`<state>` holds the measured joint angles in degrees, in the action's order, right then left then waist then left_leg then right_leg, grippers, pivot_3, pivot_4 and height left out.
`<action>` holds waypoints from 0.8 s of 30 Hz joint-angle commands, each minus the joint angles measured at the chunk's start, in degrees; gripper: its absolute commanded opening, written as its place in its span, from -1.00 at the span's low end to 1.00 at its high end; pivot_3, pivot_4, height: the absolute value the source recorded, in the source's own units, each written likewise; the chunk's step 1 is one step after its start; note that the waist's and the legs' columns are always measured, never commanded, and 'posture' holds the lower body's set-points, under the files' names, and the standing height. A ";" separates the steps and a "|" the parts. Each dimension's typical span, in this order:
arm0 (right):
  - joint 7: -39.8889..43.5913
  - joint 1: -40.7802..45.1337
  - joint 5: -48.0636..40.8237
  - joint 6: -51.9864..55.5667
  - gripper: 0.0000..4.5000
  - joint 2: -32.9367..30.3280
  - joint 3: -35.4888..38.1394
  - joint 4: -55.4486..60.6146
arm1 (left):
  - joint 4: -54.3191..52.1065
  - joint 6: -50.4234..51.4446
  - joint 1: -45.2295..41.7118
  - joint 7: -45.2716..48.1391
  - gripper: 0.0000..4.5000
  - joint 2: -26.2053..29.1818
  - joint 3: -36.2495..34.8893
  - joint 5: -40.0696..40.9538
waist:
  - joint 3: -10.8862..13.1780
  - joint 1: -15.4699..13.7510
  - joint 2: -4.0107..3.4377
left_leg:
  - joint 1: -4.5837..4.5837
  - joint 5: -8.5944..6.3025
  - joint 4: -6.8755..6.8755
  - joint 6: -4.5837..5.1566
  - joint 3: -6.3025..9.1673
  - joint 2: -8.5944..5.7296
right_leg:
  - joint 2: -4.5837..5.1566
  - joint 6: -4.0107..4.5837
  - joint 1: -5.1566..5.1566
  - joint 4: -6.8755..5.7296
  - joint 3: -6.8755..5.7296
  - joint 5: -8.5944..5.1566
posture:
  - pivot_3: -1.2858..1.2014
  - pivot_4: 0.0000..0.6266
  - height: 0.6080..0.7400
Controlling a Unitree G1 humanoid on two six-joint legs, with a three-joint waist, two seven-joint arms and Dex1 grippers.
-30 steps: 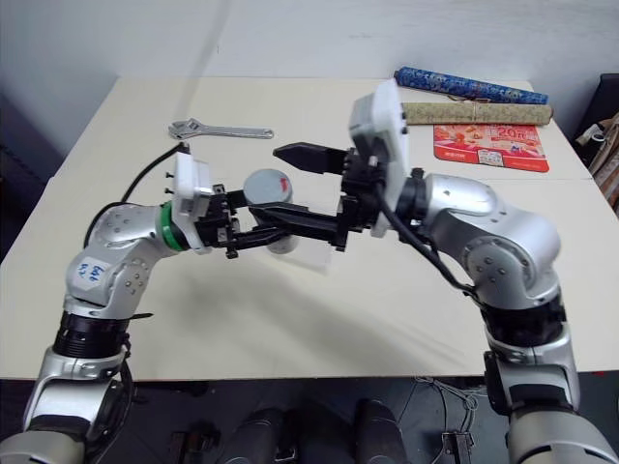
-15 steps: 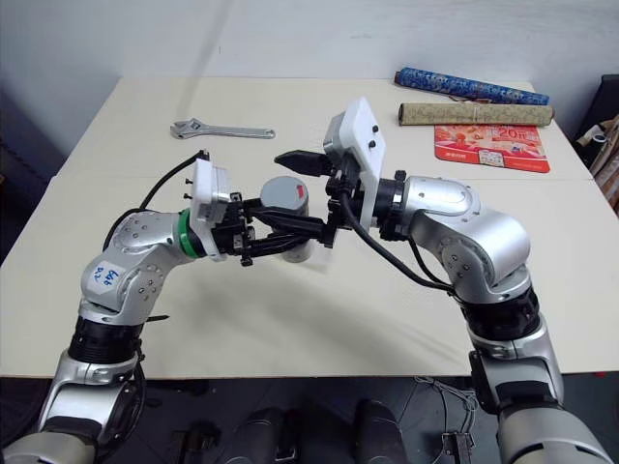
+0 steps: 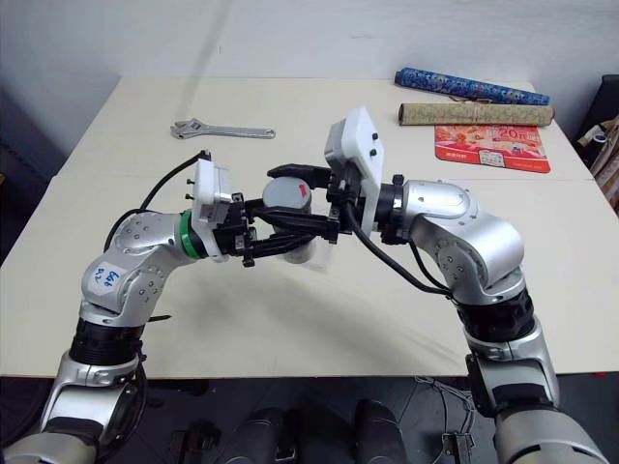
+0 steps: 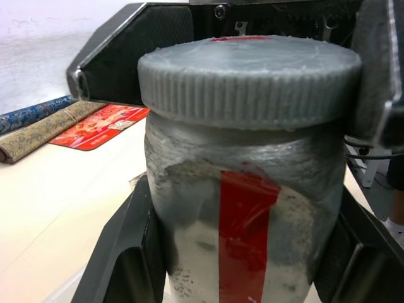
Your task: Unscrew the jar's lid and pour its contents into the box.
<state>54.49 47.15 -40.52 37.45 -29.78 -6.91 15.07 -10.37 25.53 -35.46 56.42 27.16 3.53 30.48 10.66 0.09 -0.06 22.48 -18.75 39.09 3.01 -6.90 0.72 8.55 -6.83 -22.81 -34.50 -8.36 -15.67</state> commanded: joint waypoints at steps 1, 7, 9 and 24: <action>13.51 2.32 -2.91 -2.03 0.14 -2.91 0.30 -1.53 | -0.22 -1.39 -0.92 7.97 0.03 1.25 -0.69 4.32 | 0.00 0.05 0.00 | 0.00 0.00 0.00 0.00 0.00 -0.01 | 0.00 0.00 0.00 0.01 0.00 0.00 | 0.03 -0.52 1.00; 20.68 4.76 -0.48 -5.45 0.14 -2.52 -0.45 -6.63 | 0.40 -1.69 -1.32 14.88 0.03 2.12 0.52 5.05 | 0.00 0.14 0.00 | -0.04 0.02 0.01 -0.03 -0.01 0.03 | -0.03 0.00 0.01 -0.01 0.00 0.00 | 0.03 -0.52 1.00; 16.26 4.79 0.84 -5.98 0.29 -1.39 1.06 -7.27 | 0.60 -1.87 -1.31 14.52 0.03 1.83 0.01 4.97 | 0.00 0.12 0.00 | -0.04 0.03 0.01 -0.03 -0.01 0.03 | -0.02 0.00 0.01 -0.01 0.01 0.00 | 0.03 -0.52 1.00; 1.40 3.18 0.83 -1.59 0.99 1.32 3.90 -0.07 | 1.80 -1.01 -0.73 5.02 0.03 -1.38 -1.17 2.79 | 0.00 0.08 0.00 | -0.04 0.04 0.02 -0.05 0.02 0.03 | -0.01 0.00 0.02 -0.03 0.01 0.00 | 0.03 -0.52 1.00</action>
<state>57.50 49.56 -40.26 36.01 -28.73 -3.57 13.30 -7.85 25.10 -35.88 61.44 25.93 2.24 33.28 10.66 0.17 -0.06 22.44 -18.71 39.11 2.96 -6.88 0.75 8.54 -6.83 -22.79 -34.54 -8.35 -15.67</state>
